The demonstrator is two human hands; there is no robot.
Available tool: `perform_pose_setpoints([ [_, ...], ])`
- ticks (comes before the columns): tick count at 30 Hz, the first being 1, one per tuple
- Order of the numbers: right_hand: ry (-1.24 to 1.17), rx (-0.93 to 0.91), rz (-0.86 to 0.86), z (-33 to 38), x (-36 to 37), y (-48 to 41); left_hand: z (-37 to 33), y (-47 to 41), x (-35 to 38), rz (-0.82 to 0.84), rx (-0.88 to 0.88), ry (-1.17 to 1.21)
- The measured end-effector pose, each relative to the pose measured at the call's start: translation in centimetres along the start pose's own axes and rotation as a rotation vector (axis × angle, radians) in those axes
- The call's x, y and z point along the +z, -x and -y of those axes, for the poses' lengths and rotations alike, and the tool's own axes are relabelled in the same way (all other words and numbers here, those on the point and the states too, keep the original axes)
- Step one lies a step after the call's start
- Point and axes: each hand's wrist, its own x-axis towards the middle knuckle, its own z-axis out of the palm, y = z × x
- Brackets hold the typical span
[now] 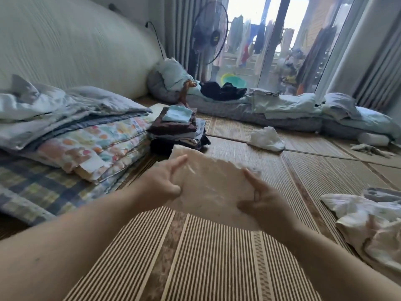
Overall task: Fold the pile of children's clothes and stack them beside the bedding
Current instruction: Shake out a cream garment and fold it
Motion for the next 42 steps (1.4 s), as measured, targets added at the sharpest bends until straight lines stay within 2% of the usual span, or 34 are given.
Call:
perform_pose_setpoints([
  [7, 0.095, 0.053, 0.097, -0.9, 8.2, -12.7, 5.7, -7.8, -7.1, -0.159, -0.115, -0.372],
  [10, 0.409, 0.012, 0.103, -2.6, 10.5, -15.5, 9.6, -10.0, -7.1, -0.105, -0.236, -0.568],
  [13, 0.685, 0.09, 0.151, -4.3, 11.4, -16.4, 13.2, -10.8, -6.2, -0.013, -0.415, -0.778],
  [16, 0.824, 0.078, 0.19, -5.7, 12.1, -16.4, 15.2, -10.5, -5.7, 0.022, -0.404, -0.897],
  [19, 0.85, 0.069, 0.186, -5.4, 12.0, -16.3, 14.3, -9.9, -5.3, -0.036, -0.394, -0.963],
  [21, 0.86, 0.027, 0.138, -4.3, 11.0, -15.2, 12.6, -9.2, -4.5, -0.076, -0.343, -1.018],
  [24, 0.874, -0.09, 0.055, -2.3, 8.7, -12.0, 9.3, -7.2, -1.7, -0.069, -0.159, -1.077],
  [31, 0.81, -0.205, -0.093, 0.6, -1.2, 2.6, -1.0, 0.0, 8.9, 0.018, 0.212, -1.032],
  [34, 0.814, -0.136, -0.169, -1.0, -6.6, 9.6, -4.5, 3.1, 14.4, 0.081, 0.321, -0.994],
  [42, 0.736, 0.241, -0.438, -8.0, -18.0, 22.4, -11.7, 8.0, 30.7, 0.285, 0.545, -0.915],
])
